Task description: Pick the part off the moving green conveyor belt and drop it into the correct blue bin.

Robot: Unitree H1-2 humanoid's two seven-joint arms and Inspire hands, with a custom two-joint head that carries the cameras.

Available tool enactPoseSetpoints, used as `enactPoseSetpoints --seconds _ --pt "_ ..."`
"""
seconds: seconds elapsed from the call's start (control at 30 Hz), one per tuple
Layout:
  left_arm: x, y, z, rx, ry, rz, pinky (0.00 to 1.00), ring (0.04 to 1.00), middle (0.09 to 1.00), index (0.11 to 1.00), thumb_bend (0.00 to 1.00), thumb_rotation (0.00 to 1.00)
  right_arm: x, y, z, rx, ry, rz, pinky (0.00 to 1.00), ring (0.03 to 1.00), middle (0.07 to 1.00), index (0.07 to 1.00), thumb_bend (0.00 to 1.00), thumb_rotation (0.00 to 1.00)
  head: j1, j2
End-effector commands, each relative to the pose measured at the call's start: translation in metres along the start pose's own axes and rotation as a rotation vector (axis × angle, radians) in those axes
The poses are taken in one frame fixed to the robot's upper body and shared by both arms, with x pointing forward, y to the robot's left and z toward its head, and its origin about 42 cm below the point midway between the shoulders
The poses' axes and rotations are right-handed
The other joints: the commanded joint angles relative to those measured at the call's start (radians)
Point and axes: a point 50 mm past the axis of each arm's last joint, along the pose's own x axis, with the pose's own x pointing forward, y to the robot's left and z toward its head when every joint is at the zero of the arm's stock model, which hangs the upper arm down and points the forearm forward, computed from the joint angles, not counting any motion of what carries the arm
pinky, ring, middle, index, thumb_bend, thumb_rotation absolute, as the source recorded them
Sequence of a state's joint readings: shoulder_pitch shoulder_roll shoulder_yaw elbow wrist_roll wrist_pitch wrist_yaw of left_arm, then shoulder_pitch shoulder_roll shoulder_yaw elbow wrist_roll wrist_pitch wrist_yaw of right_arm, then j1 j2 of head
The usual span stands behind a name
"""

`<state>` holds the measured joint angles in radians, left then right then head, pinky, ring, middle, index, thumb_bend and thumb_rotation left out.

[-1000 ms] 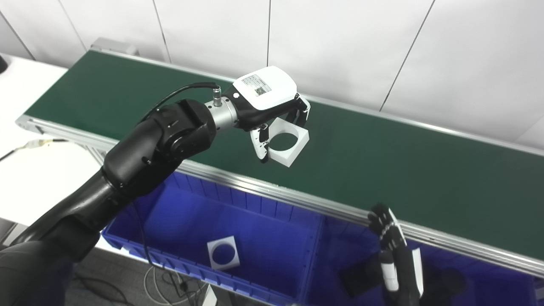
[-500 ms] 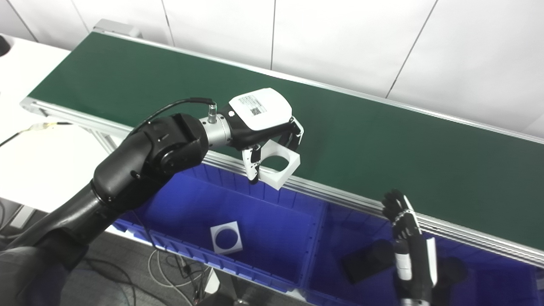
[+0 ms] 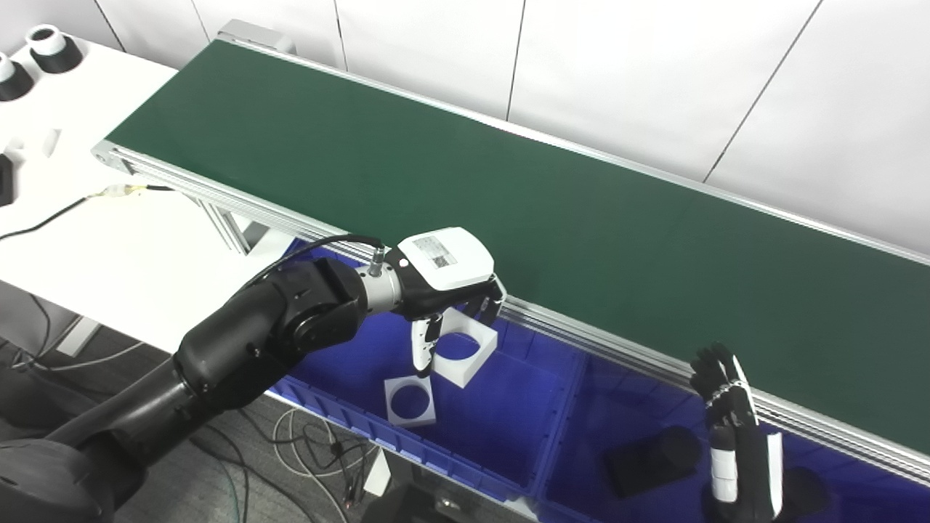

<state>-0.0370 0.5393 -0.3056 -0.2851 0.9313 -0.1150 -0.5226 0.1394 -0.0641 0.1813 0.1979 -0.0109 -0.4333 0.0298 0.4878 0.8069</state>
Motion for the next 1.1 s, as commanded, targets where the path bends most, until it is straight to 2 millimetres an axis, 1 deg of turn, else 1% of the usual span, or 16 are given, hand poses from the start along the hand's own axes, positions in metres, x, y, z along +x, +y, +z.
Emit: enactPoseSetpoints --seconds 0.0,0.03,0.13,0.2,0.43,0.5,0.7,0.97,1.07 --pt "-0.001 -0.001 -0.003 0.010 0.011 0.040 0.24 0.324 0.431 0.528 0.52 0.00 0.007 0.002 0.010 0.015 -0.068 0.003 0.88 0.885 0.888 0.914 0.78 0.92 -0.005 0.000" --pt "0.000 -0.008 -0.003 0.002 0.016 0.035 0.26 0.343 0.439 0.529 0.52 0.00 0.007 0.003 0.010 0.019 -0.068 0.004 0.88 0.884 0.887 0.913 0.78 0.91 -0.011 -0.001" --pt "0.005 -0.026 -0.004 -0.033 0.024 0.026 0.26 0.347 0.440 0.530 0.52 0.00 0.007 0.004 0.010 0.022 -0.068 0.009 0.88 0.884 0.887 0.914 0.78 0.91 -0.019 -0.001" --pt "0.011 -0.038 -0.005 -0.059 0.031 0.021 0.29 0.372 0.451 0.522 0.52 0.00 0.005 0.004 0.010 0.021 -0.067 0.011 0.87 0.884 0.887 0.914 0.79 0.92 -0.023 0.000" --pt "0.027 -0.064 -0.005 -0.086 0.087 0.025 0.32 0.395 0.463 0.517 0.52 0.00 0.001 0.005 0.010 0.024 -0.065 0.016 0.88 0.896 0.897 0.916 0.82 0.92 -0.029 -0.002" --pt "0.030 -0.069 -0.005 -0.094 0.100 0.017 0.30 0.379 0.454 0.524 0.52 0.00 0.001 0.006 0.010 0.025 -0.066 0.016 0.89 0.897 0.899 0.919 0.82 0.92 -0.029 0.000" --pt "0.031 -0.072 -0.007 -0.091 0.114 0.014 0.31 0.401 0.467 0.519 0.52 0.00 -0.001 0.007 0.011 0.022 -0.067 0.012 0.89 0.896 0.899 0.918 0.82 0.92 -0.033 -0.001" --pt "0.032 -0.069 -0.004 -0.120 0.101 0.052 0.24 0.314 0.428 0.529 0.52 0.00 -0.002 0.008 0.011 0.019 -0.065 0.009 0.88 0.884 0.894 0.914 0.83 0.93 -0.041 -0.005" --pt "0.033 -0.070 -0.001 -0.135 0.103 0.052 0.22 0.293 0.420 0.528 0.52 0.00 -0.003 0.008 0.010 0.014 -0.060 0.007 0.88 0.880 0.892 0.914 0.83 0.93 -0.040 -0.013"
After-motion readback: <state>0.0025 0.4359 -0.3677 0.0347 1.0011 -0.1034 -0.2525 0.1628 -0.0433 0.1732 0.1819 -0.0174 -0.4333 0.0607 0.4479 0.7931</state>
